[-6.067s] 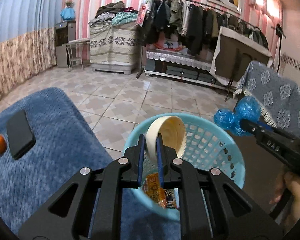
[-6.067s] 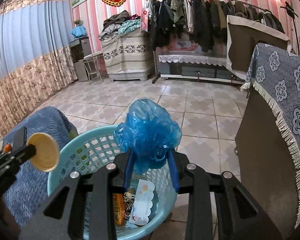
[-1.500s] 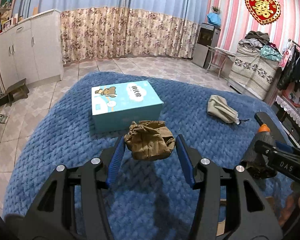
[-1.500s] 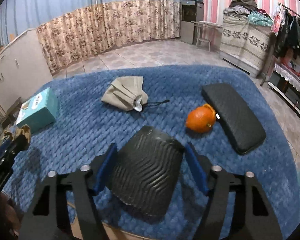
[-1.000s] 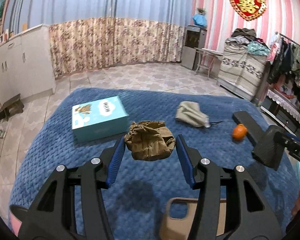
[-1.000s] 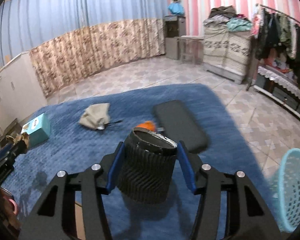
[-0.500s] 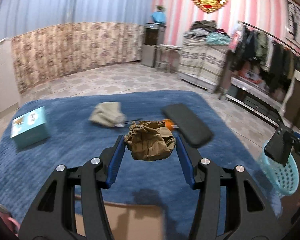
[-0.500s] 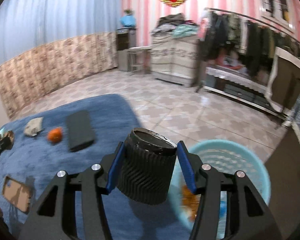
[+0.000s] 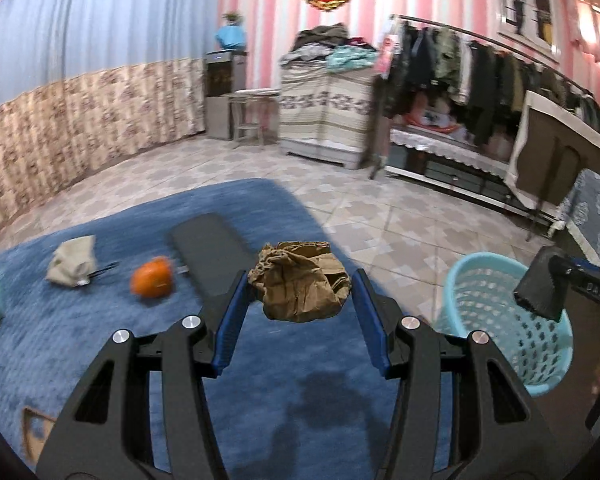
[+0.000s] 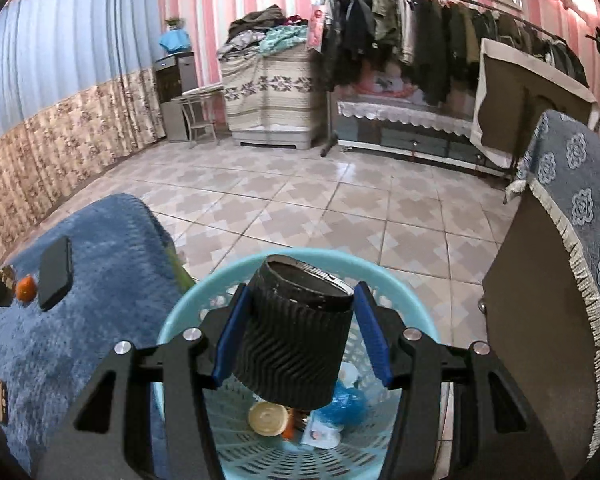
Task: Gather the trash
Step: 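Carry the black cup and the brown bag with both tools over the wastebasket, then open the left tool to drop the brown paper bag into the wastebasket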
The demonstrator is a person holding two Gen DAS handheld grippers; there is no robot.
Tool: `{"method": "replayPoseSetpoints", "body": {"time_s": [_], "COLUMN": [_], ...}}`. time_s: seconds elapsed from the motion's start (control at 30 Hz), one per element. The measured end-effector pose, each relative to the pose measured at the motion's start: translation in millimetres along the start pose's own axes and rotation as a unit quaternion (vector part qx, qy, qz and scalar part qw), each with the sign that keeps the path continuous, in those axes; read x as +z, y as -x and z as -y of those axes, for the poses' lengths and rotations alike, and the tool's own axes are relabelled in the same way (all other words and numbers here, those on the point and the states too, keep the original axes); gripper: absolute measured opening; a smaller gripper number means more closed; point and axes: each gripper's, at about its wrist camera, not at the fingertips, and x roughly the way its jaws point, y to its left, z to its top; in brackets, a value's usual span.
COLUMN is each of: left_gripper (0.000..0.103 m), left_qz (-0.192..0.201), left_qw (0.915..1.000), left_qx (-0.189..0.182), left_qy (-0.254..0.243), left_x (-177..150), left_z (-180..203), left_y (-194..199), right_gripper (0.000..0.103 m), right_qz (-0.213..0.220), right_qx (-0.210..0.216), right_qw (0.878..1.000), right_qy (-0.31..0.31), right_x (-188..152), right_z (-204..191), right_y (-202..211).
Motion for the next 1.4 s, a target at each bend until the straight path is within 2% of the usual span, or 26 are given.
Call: {"method": "replayPoseSetpoints", "body": {"time_s": [0.37, 0.6, 0.8, 0.93, 1.03, 1.2, 1.4], "left_gripper": [0.051, 0.051, 0.052, 0.057, 0.076, 0.09, 0.097], "left_qz": [0.004, 0.006, -0.01, -0.014, -0.003, 0.008, 0.017], "left_qw": [0.9951, 0.9909, 0.9868, 0.9836, 0.9854, 0.9913, 0.9966], "left_qx": [-0.094, -0.116, -0.142, -0.158, -0.143, -0.107, -0.062], "left_qy": [-0.032, -0.068, -0.077, -0.085, -0.092, -0.077, -0.052], "left_x": [9, 4, 0, -2, -1, 5, 15], "left_z": [94, 146, 173, 189, 192, 174, 141], "left_y": [-27, -38, -54, -57, -56, -54, -55], "right_gripper": [0.053, 0.053, 0.053, 0.053, 0.053, 0.053, 0.053], "right_qz": [-0.001, 0.002, 0.003, 0.004, 0.002, -0.001, -0.006], "right_qx": [0.008, 0.001, -0.008, -0.011, -0.013, -0.014, -0.012], "right_qw": [0.999, 0.998, 0.997, 0.996, 0.996, 0.996, 0.997], "right_qy": [-0.05, -0.067, -0.083, -0.092, -0.093, -0.084, -0.071], "right_x": [-8, -15, -20, -22, -21, -21, -18], "right_z": [36, 57, 71, 79, 81, 77, 68], "right_y": [-15, -17, -17, -16, -18, -20, -23]}}
